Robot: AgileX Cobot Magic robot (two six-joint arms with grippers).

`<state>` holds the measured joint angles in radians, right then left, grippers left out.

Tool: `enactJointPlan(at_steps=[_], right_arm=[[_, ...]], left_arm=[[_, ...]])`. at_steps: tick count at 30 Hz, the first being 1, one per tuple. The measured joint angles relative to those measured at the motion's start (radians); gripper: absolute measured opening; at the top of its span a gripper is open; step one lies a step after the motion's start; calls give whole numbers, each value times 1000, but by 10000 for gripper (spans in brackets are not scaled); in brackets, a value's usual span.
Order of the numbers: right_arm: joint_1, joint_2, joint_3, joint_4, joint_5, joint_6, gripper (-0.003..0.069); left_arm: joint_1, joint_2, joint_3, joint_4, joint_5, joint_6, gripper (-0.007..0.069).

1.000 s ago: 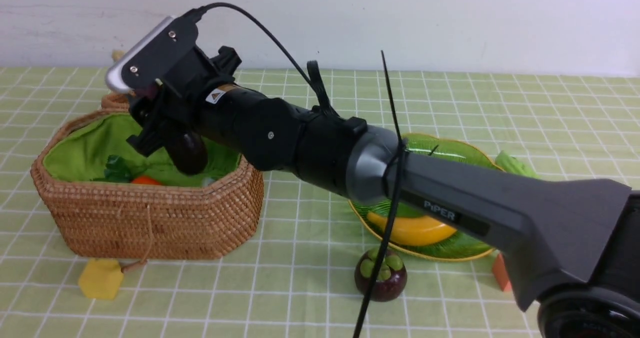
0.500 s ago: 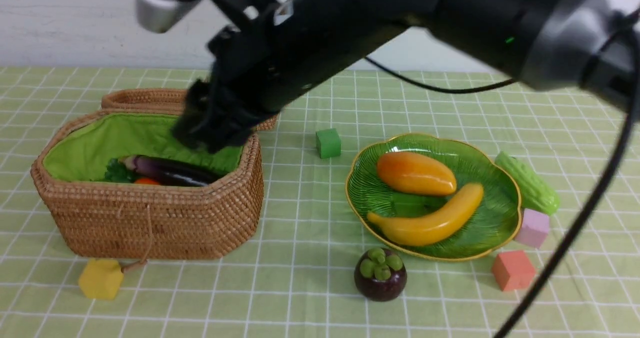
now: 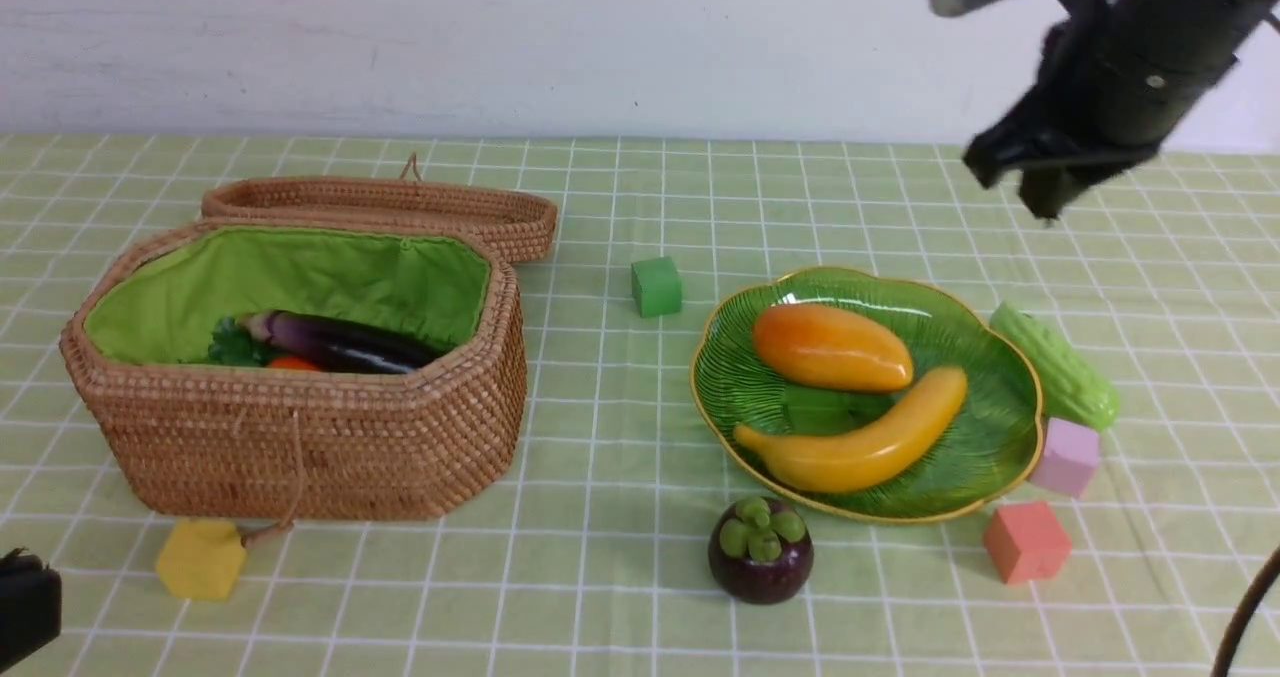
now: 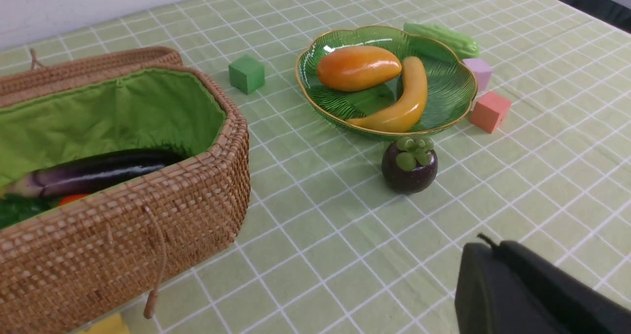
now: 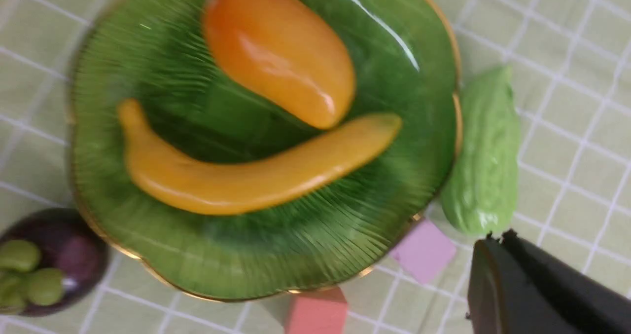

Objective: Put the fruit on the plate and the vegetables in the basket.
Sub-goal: Take a chayote with your right arm and place it on the basket on the left.

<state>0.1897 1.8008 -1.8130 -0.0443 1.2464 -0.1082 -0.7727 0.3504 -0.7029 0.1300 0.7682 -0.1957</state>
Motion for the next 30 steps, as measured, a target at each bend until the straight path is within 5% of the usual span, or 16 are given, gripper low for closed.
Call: enactJointPlan(at_steps=[4,7,8,9,10,16,20,30], right_arm=[[-121,43,48,44,-6,7,69],[-208,111,61,139,-30,2,191],[-240,152,60,194,-45,-26,293],[-242,157,60,199,-48,-26,293],[-251,201,60,233,-71,-72,411],[-247,315,62,208,-138,-123,638],[-248,340,62,182,-162,-123,653],[-248,360,61,183,-201,-123,554]], left_arm=[[0,0,0,-2,-9,11,-9],[0,0,0,-2,-9,12,-9],[0,0,0,-2,-10,12,-9],[0,0,0,-2,-11,12,-9],[0,0,0,-2,-17,13,-9],[0,0,0,-1,-23,14,-9],[0,0,0,1,-26,14,-9],[0,0,0,1,-30,14,-9]])
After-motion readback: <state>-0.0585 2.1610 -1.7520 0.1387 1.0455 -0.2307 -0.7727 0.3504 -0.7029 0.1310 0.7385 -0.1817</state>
